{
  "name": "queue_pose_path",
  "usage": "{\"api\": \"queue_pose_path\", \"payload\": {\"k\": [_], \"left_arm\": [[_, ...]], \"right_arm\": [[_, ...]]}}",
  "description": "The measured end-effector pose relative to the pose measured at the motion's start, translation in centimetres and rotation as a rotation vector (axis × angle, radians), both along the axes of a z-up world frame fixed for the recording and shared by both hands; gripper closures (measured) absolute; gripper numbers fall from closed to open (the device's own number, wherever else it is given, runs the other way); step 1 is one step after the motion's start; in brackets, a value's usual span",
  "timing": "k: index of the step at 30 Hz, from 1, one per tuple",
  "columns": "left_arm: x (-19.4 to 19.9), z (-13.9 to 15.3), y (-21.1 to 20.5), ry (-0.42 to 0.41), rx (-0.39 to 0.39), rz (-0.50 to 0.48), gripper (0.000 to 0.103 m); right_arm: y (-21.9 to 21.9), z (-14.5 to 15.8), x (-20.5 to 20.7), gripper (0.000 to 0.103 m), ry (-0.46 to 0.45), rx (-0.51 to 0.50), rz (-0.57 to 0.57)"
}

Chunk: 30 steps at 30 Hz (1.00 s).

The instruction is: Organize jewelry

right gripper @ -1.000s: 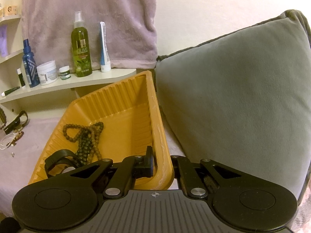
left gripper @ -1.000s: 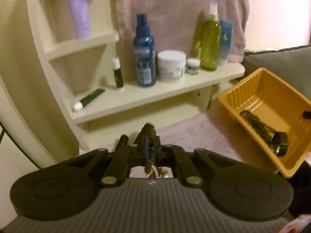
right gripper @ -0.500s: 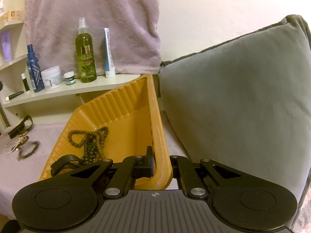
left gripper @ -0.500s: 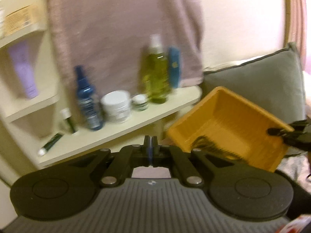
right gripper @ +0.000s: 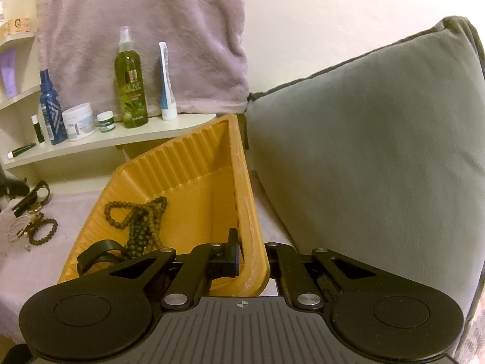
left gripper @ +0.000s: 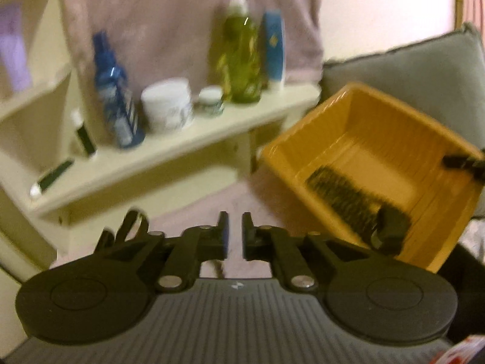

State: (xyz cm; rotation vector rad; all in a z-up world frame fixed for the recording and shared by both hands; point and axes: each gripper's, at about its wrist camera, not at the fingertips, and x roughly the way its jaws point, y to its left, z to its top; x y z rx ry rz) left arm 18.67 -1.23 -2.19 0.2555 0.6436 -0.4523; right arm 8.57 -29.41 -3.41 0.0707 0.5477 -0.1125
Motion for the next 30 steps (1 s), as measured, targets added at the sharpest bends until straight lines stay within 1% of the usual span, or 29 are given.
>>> {"api": "queue_pose_path", "payload": {"k": [6,10,12,17,21,22,23,25,30], "left_arm": [[0.2,-4.6,0.7,0.052,0.054,0.013,0.089],[0.9,-6.0,0.9,0.065,0.044,0.024,0.089],[1.3,-6.5,0.8,0.068,0.054,0.026,0.089],[2.3,-7.7,0.8,0.090,0.045,0.036,0.088],[2.8,-7.8,1.2,0.112,-0.006,0.058,0.090],[2.9,-7.7,1.2,0.120,-0.008,0.054,0.092],[2.9,-7.6,1.2,0.125,-0.008,0.048,0.096],[2.9,-7.4,1.1,0.119,0.003,0.051,0.097],[3.1,-5.2,1.6,0.097,-0.044,0.058,0.098]], "right_arm": [[-0.5,-0.5,0.1,0.098,0.016,0.010,-0.009],[-0.5,-0.5,0.2,0.098,0.022,0.003,-0.008],[-0.5,-0.5,0.2,0.098,0.024,-0.001,-0.007],[-0.5,-0.7,0.5,0.098,0.033,-0.010,-0.011],[-0.4,-0.7,0.6,0.097,0.037,-0.017,-0.013],[-0.4,-0.7,0.6,0.097,0.037,-0.018,-0.013],[-0.4,-0.7,0.7,0.097,0.037,-0.020,-0.012],[-0.4,-0.7,0.8,0.097,0.039,-0.020,-0.013],[-0.4,-0.7,0.7,0.097,0.036,-0.024,-0.008]]}}
